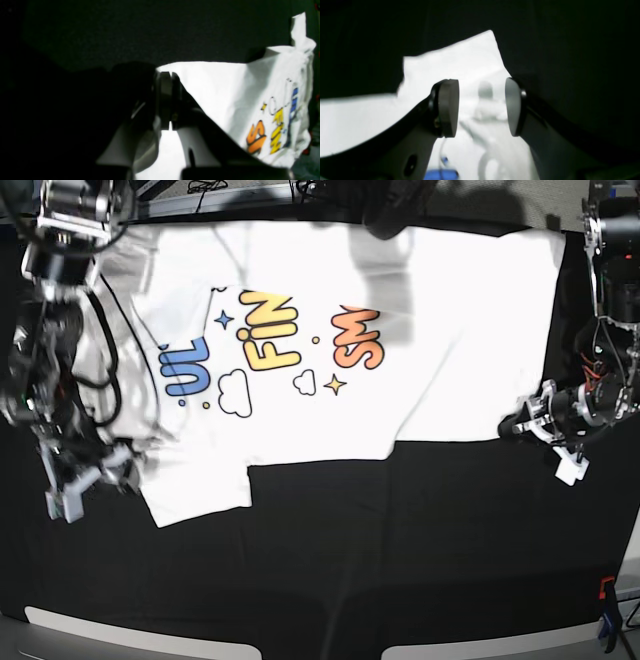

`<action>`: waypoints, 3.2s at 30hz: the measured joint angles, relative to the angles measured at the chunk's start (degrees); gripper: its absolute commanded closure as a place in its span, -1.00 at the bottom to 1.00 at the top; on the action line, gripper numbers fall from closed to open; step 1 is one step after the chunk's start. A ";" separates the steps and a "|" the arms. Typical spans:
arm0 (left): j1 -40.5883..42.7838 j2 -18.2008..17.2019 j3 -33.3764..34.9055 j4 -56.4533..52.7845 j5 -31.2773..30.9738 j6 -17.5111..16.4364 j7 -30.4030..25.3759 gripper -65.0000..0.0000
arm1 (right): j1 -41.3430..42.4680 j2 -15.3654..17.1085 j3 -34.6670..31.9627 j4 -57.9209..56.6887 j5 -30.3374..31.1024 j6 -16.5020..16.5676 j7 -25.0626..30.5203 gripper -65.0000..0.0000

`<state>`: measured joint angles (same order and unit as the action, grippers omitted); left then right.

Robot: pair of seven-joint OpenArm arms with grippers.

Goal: Layout the t-shirt on the table in an organized manner, then fold the t-shirt properly
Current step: 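Grasp the shirt side edges with both grippers, then fold the shirt lengthwise with both grippers, bringing the side over the print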

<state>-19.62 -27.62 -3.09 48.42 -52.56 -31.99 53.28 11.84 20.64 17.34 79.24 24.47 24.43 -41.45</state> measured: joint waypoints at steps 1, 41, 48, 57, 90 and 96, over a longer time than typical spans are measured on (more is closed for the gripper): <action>-0.09 0.00 0.00 0.26 -0.02 0.00 0.22 1.00 | 2.43 -0.55 -0.02 -2.60 -0.37 0.55 -0.39 0.11; 0.07 0.00 -0.02 0.44 0.09 -0.02 0.07 1.00 | 17.20 -3.65 0.13 -38.73 -23.85 4.13 13.25 1.00; -0.79 -0.02 -0.02 0.44 0.33 -0.02 -0.48 1.00 | 16.39 -3.54 0.11 -33.62 -21.66 5.16 7.34 1.00; -2.05 0.79 -0.02 0.46 3.30 -0.92 -0.63 1.00 | 16.57 -3.52 0.07 -27.28 -16.76 14.62 3.39 1.00; -4.61 3.82 0.04 15.74 32.48 11.17 -11.10 1.00 | 17.40 5.25 0.02 -23.58 -12.61 15.26 -1.16 1.00; -6.47 2.62 0.02 15.76 32.48 11.19 -11.21 1.00 | 18.47 6.03 0.02 -23.06 -9.35 15.26 -1.66 1.00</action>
<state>-26.09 -24.99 -3.07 64.18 -20.08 -20.80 42.06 30.30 26.68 17.37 56.18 15.11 39.68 -43.11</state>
